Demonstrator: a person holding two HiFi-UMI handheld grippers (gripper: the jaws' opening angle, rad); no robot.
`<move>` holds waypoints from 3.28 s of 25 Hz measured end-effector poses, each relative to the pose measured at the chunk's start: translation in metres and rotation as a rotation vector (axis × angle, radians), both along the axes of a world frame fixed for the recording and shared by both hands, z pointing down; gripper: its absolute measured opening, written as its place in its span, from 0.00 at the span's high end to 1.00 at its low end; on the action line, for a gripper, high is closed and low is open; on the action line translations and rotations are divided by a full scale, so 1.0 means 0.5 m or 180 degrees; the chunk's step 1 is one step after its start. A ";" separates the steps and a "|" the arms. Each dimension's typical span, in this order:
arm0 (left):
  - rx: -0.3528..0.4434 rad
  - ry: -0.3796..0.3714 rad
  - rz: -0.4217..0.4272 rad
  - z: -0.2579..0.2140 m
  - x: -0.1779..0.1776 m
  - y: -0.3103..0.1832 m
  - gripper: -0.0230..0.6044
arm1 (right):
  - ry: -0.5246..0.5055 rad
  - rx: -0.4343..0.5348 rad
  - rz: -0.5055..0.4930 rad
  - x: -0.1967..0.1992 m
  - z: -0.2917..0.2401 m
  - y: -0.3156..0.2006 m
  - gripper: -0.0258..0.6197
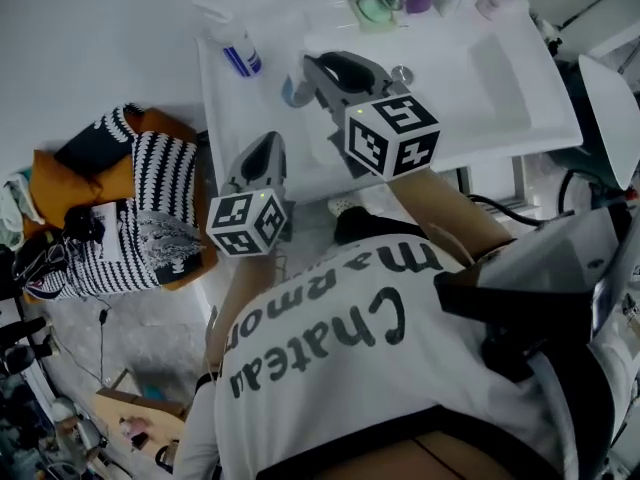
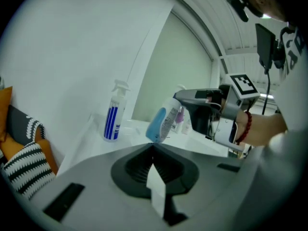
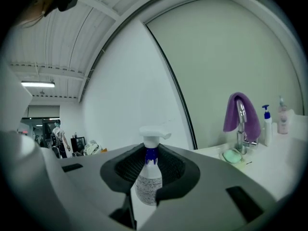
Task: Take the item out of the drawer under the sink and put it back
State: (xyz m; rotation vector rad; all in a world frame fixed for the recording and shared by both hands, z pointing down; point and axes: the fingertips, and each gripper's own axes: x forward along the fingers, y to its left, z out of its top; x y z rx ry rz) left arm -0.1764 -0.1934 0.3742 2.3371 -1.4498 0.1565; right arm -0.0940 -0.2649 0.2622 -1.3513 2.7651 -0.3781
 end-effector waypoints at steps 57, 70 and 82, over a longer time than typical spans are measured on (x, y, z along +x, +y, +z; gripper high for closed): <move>-0.0483 -0.0276 -0.0454 0.030 -0.041 -0.107 0.96 | 0.0162 -0.0247 -0.0213 -0.133 0.175 -0.431 0.82; -0.0489 -0.0289 -0.0552 0.028 -0.059 -0.097 0.96 | 0.0138 -0.0227 -0.0057 -0.131 0.175 -0.465 0.82; -0.0483 -0.0303 -0.0594 0.021 -0.065 -0.094 0.96 | 0.0348 -0.0033 0.0030 -0.145 0.173 -0.472 0.81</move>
